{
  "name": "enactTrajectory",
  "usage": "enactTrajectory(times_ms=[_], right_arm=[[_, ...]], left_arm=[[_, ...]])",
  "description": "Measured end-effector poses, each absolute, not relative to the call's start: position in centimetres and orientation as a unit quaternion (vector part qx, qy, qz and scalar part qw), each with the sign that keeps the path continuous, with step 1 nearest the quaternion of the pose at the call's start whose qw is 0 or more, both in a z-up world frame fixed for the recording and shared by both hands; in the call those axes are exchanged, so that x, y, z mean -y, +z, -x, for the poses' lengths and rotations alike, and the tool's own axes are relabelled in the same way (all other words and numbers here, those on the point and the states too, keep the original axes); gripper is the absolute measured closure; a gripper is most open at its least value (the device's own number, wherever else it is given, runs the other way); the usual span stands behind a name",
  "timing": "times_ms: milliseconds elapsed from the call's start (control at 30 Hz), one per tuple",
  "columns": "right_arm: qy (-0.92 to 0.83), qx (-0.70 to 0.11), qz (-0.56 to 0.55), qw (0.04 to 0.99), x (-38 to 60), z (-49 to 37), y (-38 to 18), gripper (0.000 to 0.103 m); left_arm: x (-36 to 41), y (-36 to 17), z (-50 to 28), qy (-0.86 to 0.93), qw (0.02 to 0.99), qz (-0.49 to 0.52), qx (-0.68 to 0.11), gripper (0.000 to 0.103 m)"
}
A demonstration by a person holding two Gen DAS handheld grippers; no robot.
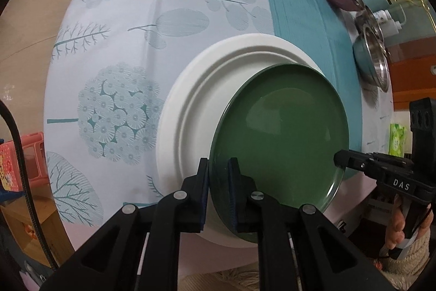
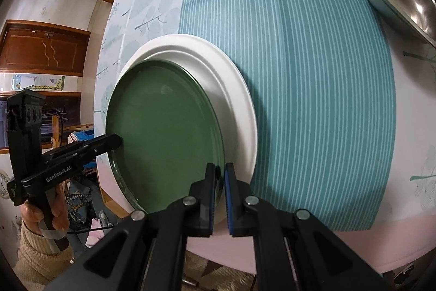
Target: Organize plates and bowls
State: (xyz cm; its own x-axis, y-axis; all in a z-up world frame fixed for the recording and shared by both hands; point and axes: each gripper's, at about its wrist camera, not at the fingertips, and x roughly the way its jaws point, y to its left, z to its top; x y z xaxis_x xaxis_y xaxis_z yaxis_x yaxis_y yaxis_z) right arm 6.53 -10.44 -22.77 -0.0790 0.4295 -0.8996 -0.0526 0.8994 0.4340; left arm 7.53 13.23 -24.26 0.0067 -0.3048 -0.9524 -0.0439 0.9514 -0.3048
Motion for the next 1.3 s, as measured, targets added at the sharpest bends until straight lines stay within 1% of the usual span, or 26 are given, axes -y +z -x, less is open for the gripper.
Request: enactTrajectory(times_ms=[267,533,600,700,733,767,833,933,1067,1133,1167,1233,1300], right_arm=[[0.177,-0.715,-0.128,0.664,10.2,-6.8,-23.6,0.095],[0.167,-0.717,-0.140,0.662,10.2,-7.0,-24.3,0.093],[0.164,-0.717,-0.139,0.663,10.1,-7.0,-24.3,0.093],[0.160,-0.718,-0.132,0.664,9.9,-7.0,-24.2,0.093],[0.159,-0.718,-0.129,0.665,9.8,-7.0,-24.1,0.091],[0.159,-0.718,-0.128,0.666,9.7,-7.0,-24.1,0.090],[0.161,-0.715,-0.121,0.670,9.3,-6.9,-23.8,0.084],[0.158,-0.713,-0.101,0.676,8.6,-6.6,-23.4,0.082],[0.152,-0.709,-0.077,0.684,8.1,-6.2,-22.8,0.079],[0.154,-0.703,-0.070,0.691,8.0,-6.0,-22.3,0.074],[0.155,-0.700,-0.070,0.693,8.0,-6.0,-22.1,0.074],[0.157,-0.693,-0.067,0.700,8.0,-5.9,-21.5,0.073],[0.157,-0.687,-0.065,0.706,8.0,-5.8,-20.9,0.073]], left_arm=[[-14.1,-25.3,-8.3,-0.082,0.699,0.122,-0.699,0.092],[-14.3,-25.8,-8.7,-0.084,0.702,0.114,-0.698,0.088],[-14.4,-25.8,-8.8,-0.089,0.699,0.121,-0.699,0.083],[-13.8,-25.8,-8.9,-0.096,0.700,0.124,-0.697,0.072],[-13.7,-25.8,-8.9,-0.098,0.701,0.125,-0.695,0.068],[-13.5,-25.8,-8.9,-0.100,0.702,0.125,-0.694,0.066],[-13.2,-25.8,-8.7,-0.102,0.702,0.122,-0.694,0.061],[-12.5,-25.8,-8.5,-0.105,0.698,0.124,-0.698,0.052],[-12.1,-25.1,-7.9,-0.105,0.705,0.114,-0.693,0.045],[-11.9,-24.6,-7.9,-0.105,0.713,0.110,-0.685,0.037],[-11.9,-24.2,-7.7,-0.104,0.717,0.111,-0.680,0.033],[-12.0,-23.5,-7.6,-0.103,0.724,0.116,-0.672,0.030],[-11.9,-22.9,-7.6,-0.100,0.728,0.122,-0.667,0.030]])
